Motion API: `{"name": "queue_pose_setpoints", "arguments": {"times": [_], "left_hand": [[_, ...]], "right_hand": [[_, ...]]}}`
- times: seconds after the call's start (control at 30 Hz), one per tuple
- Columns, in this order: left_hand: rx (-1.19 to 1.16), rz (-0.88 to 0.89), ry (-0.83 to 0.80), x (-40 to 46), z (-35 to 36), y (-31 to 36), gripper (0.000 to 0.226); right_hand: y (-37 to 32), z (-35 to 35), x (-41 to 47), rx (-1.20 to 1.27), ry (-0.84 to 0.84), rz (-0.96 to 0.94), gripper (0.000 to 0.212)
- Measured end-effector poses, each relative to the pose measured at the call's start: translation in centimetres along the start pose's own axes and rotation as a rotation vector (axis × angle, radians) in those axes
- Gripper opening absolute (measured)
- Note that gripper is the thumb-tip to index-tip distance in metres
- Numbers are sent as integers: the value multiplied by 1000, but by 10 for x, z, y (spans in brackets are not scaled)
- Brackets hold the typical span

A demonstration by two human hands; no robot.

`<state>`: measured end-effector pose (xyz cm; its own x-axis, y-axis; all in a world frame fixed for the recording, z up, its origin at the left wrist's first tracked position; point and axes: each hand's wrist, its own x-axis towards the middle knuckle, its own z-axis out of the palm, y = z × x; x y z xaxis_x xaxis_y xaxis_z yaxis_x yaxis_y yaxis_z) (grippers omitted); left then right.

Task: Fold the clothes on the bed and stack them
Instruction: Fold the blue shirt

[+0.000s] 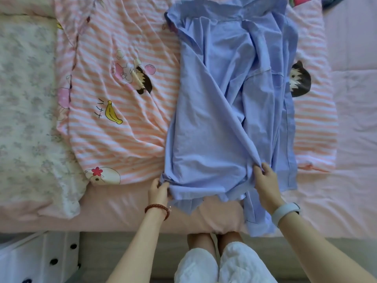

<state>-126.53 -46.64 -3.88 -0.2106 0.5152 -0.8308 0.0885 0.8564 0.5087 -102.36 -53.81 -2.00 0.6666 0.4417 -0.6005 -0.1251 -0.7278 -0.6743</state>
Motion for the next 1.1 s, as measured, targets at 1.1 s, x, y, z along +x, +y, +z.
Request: {"name": "queue_pose_setpoints", "arguments": {"times": [1.1], "left_hand": [[687, 733, -153, -63, 142, 17, 27]], "right_hand": [[23, -80, 59, -204, 88, 23, 50]]}}
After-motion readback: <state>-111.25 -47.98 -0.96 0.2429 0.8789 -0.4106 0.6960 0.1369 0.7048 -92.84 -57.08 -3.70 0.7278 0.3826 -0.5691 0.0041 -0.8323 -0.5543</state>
